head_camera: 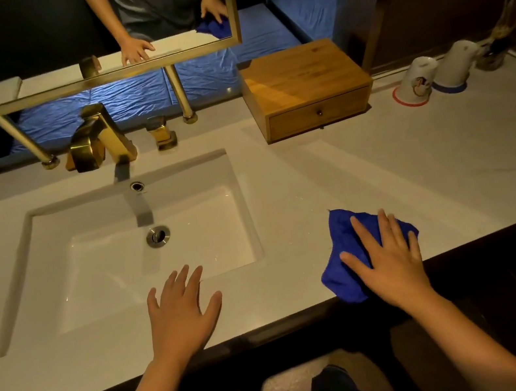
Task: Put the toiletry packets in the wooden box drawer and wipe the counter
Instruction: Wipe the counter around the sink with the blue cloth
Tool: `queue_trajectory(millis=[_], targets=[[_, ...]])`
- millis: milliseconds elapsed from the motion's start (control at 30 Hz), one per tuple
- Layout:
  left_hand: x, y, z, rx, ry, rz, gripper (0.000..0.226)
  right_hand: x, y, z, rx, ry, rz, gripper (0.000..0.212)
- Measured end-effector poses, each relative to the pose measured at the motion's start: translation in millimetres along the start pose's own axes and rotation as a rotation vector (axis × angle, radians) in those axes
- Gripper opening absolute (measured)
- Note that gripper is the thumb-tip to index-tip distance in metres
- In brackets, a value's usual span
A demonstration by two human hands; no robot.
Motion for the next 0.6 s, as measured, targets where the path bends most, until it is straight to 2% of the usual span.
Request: queue_trajectory(millis=[133, 400, 467, 600], targets=[[1.6, 0.2, -0.2, -0.010, 0.001, -0.002, 0.073, -5.3, 0.3, 10.1, 0.104, 0.097, -0.073, 0.080], [1.5, -1.5, -0.7, -0.014, 0.000, -0.003, 0.074, -23.9, 15.4, -3.7, 0.217, 0.255, -0.019, 0.100], [1.5, -0.5, -0.5, -0.022, 0.001, -0.003, 0.074, -52.2, 27.6, -1.7, 0.212, 0.200, -0.022, 0.094], [2.1, -0.3, -0.4, -0.024, -0.006, -0.015, 0.074, -109.8, 52.7, 9.3, 0.171, -0.030, -0.061, 0.069]])
Point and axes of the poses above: each hand's wrist, its own z-axis towards the middle knuckle, its own y-axis out of the palm, x = y × z, the point moved 8 cm from there along z, towards the middle knuckle, and after that the axes turned 12 degrees about z, right-handed, at the moved point
